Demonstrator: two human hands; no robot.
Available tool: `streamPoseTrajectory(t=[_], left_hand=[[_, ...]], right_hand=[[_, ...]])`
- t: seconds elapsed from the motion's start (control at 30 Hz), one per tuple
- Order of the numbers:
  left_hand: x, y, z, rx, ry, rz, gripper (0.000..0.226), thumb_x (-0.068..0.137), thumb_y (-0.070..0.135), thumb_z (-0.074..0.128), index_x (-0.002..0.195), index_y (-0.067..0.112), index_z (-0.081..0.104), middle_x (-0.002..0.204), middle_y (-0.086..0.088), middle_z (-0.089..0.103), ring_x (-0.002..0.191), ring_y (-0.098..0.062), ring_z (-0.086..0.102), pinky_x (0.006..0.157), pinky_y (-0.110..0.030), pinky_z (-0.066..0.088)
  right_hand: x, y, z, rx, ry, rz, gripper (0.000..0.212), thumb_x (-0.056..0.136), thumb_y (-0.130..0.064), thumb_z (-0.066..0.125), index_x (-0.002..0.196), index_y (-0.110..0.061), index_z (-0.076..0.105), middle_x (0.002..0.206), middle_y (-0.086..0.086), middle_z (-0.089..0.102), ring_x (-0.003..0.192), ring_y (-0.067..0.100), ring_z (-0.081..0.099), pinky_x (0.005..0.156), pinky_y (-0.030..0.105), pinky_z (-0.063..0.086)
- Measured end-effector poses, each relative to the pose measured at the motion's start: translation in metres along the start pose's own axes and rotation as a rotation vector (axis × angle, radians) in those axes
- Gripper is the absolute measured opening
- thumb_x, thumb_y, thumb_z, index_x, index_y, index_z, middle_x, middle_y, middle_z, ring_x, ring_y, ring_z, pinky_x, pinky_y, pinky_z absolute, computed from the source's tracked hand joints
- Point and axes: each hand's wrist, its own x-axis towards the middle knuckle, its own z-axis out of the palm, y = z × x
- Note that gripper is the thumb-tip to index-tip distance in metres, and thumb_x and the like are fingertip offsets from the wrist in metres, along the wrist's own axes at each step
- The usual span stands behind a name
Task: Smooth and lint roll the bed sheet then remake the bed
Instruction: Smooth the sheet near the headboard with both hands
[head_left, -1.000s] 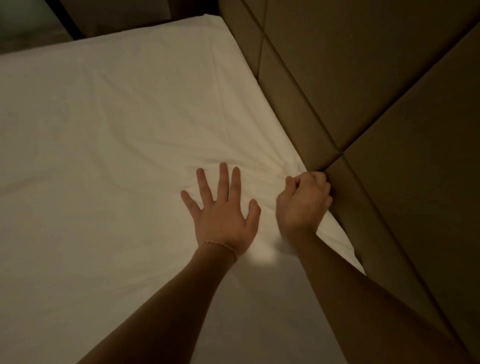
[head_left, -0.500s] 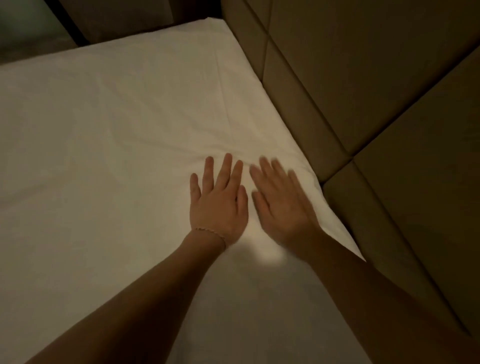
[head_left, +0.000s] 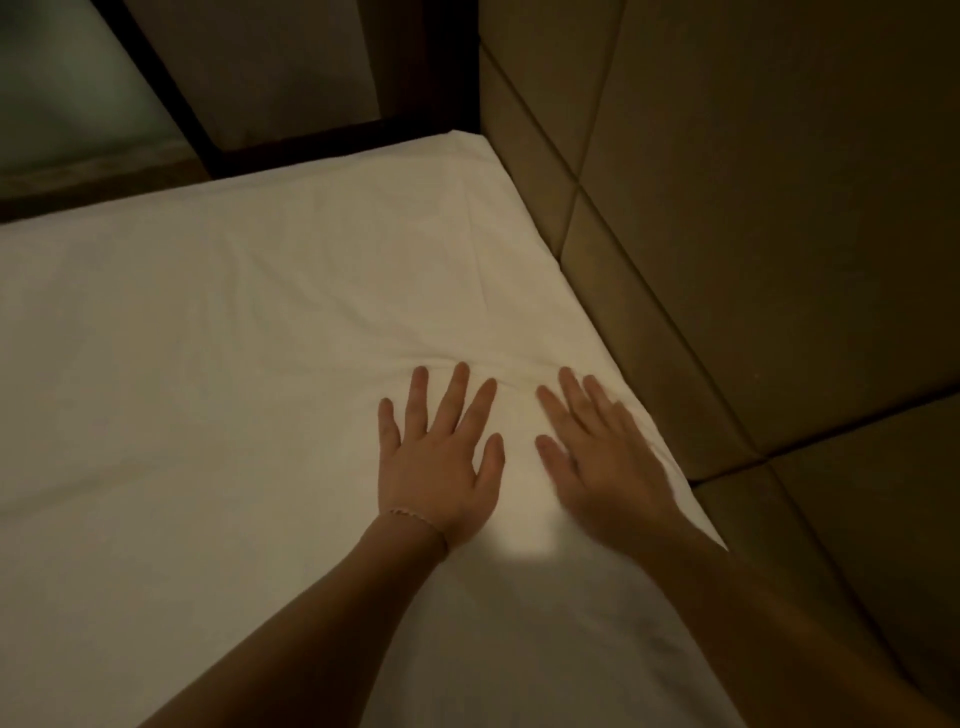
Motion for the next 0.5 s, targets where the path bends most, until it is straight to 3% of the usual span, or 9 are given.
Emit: streamPoseTrajectory(t=[0.13, 0.27, 0.37, 0.47, 0.5], left_hand=[[0.026, -0.009, -0.011, 0.03, -0.037, 0.018, 0.068, 0.095, 0.066, 0.007, 0.157, 0.043, -0.009, 0.165, 0.013, -0.018, 0.148, -0.03, -0.032, 0.119, -0.062, -0.012], [0.043, -0.02, -0.019, 0.003, -0.031, 0.016, 0.072, 0.092, 0.068, 0.006, 0.158, 0.041, -0.007, 0.165, 0.014, -0.019, 0.149, -0.029, -0.03, 0.119, -0.061, -0.01], [0.059, -0.034, -0.024, -0.049, 0.012, 0.0, 0.068, 0.097, 0.061, 0.007, 0.159, 0.037, -0.006, 0.166, 0.013, -0.017, 0.15, -0.023, -0.027, 0.123, -0.052, -0.01], [0.077, -0.067, -0.032, -0.054, 0.066, -0.042, 0.066, 0.098, 0.055, 0.005, 0.16, 0.034, -0.002, 0.167, 0.01, -0.012, 0.152, -0.018, -0.021, 0.124, -0.045, -0.009], [0.083, -0.083, -0.035, -0.029, 0.078, -0.044, 0.066, 0.098, 0.056, 0.005, 0.16, 0.035, -0.002, 0.167, 0.01, -0.012, 0.152, -0.018, -0.02, 0.124, -0.046, -0.008]], right_hand=[[0.008, 0.01, 0.007, -0.002, 0.032, 0.159, 0.067, 0.097, -0.064, 0.015, 0.155, -0.036, -0.003, 0.163, -0.014, -0.011, 0.147, 0.002, -0.014, 0.121, 0.033, 0.0], [0.028, -0.01, -0.004, 0.076, 0.022, 0.27, 0.067, 0.098, -0.059, 0.018, 0.156, -0.032, -0.002, 0.164, -0.012, -0.007, 0.148, 0.005, -0.011, 0.117, 0.033, 0.002], [0.059, -0.042, -0.01, -0.015, 0.033, 0.07, 0.062, 0.1, -0.05, 0.013, 0.157, -0.028, 0.006, 0.164, -0.006, -0.005, 0.15, 0.013, -0.011, 0.119, 0.036, 0.002], [0.093, -0.076, -0.006, -0.103, 0.016, -0.16, 0.063, 0.095, -0.041, 0.017, 0.152, -0.022, 0.034, 0.162, 0.004, 0.021, 0.15, 0.026, 0.014, 0.117, 0.048, 0.026], [0.106, -0.084, -0.005, -0.095, -0.011, -0.179, 0.064, 0.094, -0.042, 0.014, 0.152, -0.022, 0.034, 0.162, 0.004, 0.02, 0.15, 0.025, 0.014, 0.117, 0.049, 0.026]])
